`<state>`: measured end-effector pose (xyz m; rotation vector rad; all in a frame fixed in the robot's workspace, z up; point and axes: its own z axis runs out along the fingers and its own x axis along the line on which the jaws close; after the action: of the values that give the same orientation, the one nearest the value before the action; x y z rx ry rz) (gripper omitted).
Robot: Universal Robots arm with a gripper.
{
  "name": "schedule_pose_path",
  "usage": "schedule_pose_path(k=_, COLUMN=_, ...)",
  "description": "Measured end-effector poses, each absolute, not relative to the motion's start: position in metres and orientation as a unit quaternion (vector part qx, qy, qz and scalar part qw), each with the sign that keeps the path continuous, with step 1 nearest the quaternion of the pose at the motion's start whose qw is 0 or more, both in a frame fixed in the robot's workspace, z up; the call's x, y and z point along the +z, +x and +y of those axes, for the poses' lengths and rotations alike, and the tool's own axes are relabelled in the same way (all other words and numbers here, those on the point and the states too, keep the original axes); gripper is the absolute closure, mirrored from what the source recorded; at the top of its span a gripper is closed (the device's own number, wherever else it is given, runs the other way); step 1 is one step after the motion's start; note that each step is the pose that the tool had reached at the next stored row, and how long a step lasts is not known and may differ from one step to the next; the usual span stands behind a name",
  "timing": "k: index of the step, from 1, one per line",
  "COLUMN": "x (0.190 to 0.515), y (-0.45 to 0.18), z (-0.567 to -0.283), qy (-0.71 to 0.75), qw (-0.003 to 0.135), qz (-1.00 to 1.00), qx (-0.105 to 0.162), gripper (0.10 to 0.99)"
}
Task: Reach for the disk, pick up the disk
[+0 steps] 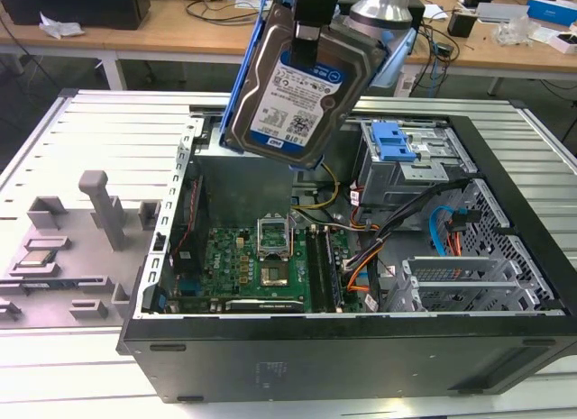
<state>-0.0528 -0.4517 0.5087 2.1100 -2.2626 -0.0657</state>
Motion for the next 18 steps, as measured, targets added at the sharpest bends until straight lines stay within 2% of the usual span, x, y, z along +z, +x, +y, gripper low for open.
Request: schedule_pose_path(k=18, x=0.508, y=-0.053, z=-0.5, qy=0.682, qw=0.024, qz=-0.731, qx=-0.021, gripper=0.722)
